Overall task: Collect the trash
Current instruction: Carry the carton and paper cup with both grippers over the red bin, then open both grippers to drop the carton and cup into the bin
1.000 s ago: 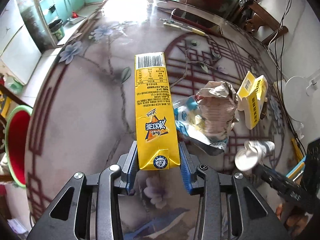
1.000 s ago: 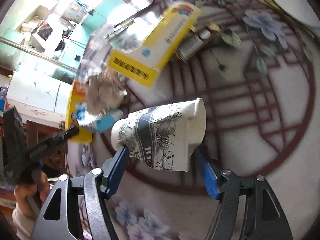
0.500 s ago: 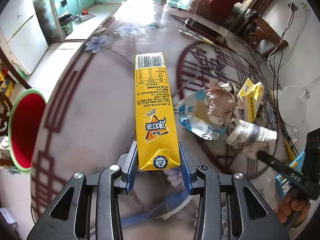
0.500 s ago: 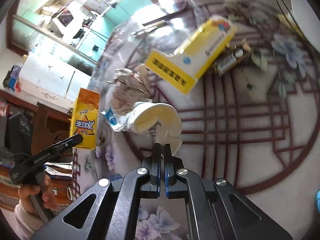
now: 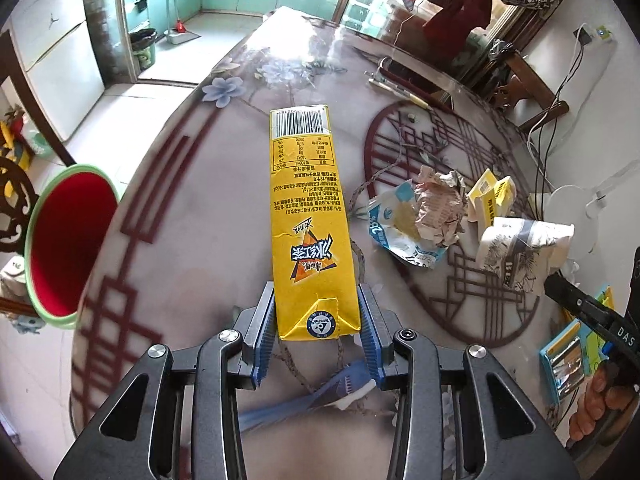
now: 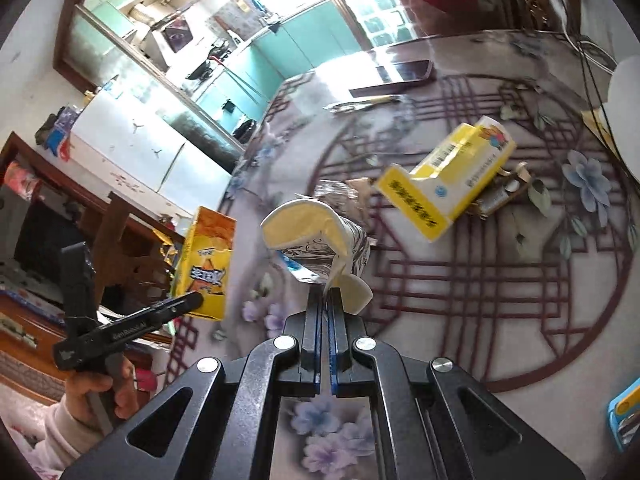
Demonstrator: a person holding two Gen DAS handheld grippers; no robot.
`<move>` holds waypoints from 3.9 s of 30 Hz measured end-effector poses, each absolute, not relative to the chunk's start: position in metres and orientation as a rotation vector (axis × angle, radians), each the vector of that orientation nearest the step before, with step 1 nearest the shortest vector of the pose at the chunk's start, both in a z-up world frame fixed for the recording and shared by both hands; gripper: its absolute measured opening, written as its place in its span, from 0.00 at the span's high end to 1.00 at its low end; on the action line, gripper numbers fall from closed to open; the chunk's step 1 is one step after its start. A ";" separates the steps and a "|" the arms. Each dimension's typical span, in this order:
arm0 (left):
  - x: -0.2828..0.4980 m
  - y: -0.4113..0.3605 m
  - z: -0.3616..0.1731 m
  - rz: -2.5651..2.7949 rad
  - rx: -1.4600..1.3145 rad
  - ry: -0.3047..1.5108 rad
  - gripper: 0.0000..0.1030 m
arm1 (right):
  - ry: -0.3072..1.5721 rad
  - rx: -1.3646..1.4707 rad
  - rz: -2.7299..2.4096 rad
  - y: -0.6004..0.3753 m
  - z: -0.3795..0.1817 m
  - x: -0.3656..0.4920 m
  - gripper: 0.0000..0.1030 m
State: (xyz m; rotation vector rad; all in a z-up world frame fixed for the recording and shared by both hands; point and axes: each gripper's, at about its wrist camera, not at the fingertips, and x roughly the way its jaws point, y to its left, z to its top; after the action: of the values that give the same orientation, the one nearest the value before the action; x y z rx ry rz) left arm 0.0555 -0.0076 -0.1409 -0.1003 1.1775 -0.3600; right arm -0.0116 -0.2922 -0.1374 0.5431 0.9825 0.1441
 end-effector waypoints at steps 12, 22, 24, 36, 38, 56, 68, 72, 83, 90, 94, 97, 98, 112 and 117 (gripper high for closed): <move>0.052 0.018 -0.131 -0.375 -0.092 1.140 0.65 | 0.982 0.479 0.177 -0.247 -0.125 -0.008 0.98; 0.055 0.057 -0.137 -0.371 -0.111 1.151 0.65 | 0.992 0.438 0.182 -0.206 -0.119 0.000 0.98; 0.056 0.068 -0.139 -0.367 -0.114 1.156 0.65 | 0.993 0.434 0.179 -0.196 -0.118 0.002 0.98; 0.072 0.116 -0.149 -0.388 -0.112 1.176 0.65 | 0.996 0.420 0.146 -0.144 -0.112 0.011 0.98; 0.076 0.124 -0.150 -0.386 -0.113 1.178 0.65 | 0.995 0.419 0.145 -0.137 -0.111 0.013 0.98; 0.105 0.210 -0.166 -0.301 -0.158 1.185 0.65 | 1.020 0.329 0.233 -0.031 -0.110 0.060 0.98; 0.115 0.255 -0.186 -0.220 -0.212 1.221 0.65 | 1.057 0.322 0.287 0.015 -0.127 0.095 0.88; 0.116 0.260 -0.188 -0.217 -0.228 1.222 0.65 | 1.067 0.192 0.268 0.031 -0.144 0.119 0.46; 0.112 0.270 -0.188 -0.211 -0.258 1.224 0.65 | 1.261 0.029 0.296 0.068 -0.212 0.175 0.42; 0.113 0.278 -0.195 -0.178 -0.258 1.235 0.65 | 1.222 0.070 0.306 0.066 -0.202 0.173 0.49; 0.117 0.284 -0.201 -0.143 -0.251 1.240 0.65 | 1.193 0.070 0.347 0.076 -0.184 0.171 0.49; 0.120 0.294 -0.204 -0.107 -0.270 1.237 0.65 | 1.186 0.059 0.401 0.096 -0.180 0.175 0.49; 0.121 0.296 -0.204 -0.100 -0.272 1.235 0.65 | 1.186 0.058 0.418 0.104 -0.180 0.176 0.49; 0.134 0.321 -0.195 0.000 -0.303 1.174 0.64 | 1.204 0.033 0.531 0.156 -0.195 0.194 0.47; 0.133 0.324 -0.191 0.016 -0.304 1.164 0.50 | 1.207 0.064 0.515 0.148 -0.194 0.194 0.45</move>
State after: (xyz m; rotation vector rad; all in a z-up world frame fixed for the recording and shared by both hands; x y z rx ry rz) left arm 0.1325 0.3237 -0.1911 -0.3040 1.1644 0.0164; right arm 0.1935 0.1483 -0.1943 0.0636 1.2074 0.5146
